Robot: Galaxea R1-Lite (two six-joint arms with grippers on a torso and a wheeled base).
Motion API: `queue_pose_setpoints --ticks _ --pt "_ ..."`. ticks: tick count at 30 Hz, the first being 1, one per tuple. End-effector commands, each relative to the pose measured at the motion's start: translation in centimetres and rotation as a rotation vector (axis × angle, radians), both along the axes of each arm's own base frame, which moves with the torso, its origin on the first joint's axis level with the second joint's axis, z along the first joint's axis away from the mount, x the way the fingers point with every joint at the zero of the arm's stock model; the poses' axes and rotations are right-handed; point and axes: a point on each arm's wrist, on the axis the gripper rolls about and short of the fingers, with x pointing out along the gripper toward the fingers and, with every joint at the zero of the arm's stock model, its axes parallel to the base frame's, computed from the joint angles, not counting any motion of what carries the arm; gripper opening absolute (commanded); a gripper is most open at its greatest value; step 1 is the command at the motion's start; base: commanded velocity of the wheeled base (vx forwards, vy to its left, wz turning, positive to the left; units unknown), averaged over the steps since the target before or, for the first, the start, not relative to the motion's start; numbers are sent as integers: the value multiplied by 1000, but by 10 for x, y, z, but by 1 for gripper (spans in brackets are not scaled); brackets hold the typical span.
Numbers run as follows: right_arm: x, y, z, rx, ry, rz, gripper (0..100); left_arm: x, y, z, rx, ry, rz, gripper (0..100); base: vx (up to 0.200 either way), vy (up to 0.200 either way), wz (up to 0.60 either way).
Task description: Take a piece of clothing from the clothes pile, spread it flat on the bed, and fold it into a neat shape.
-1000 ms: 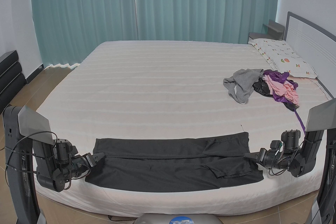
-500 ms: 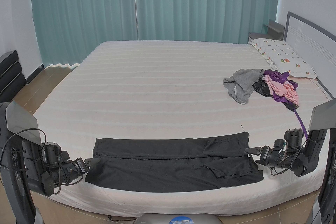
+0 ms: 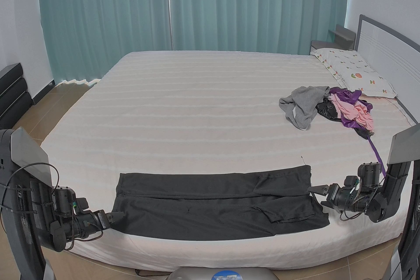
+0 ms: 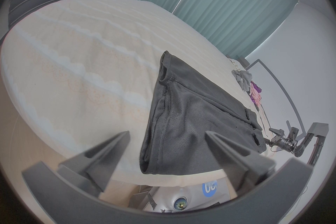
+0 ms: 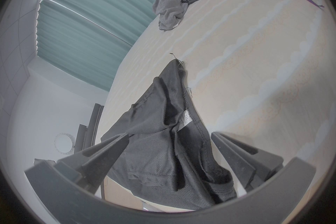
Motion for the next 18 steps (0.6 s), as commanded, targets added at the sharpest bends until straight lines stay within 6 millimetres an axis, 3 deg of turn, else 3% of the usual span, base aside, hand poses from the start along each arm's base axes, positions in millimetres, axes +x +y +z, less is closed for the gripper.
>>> queue_pose_setpoints --ticks 1,18 --pt "-2 0 -1 0 4 1 100 -4 0 -3 0 21 2 0 0 0 0" --pt "-7 2 0 -1 -13 5 100 -15 5 -2 48 30 -5 0 0 0 0"
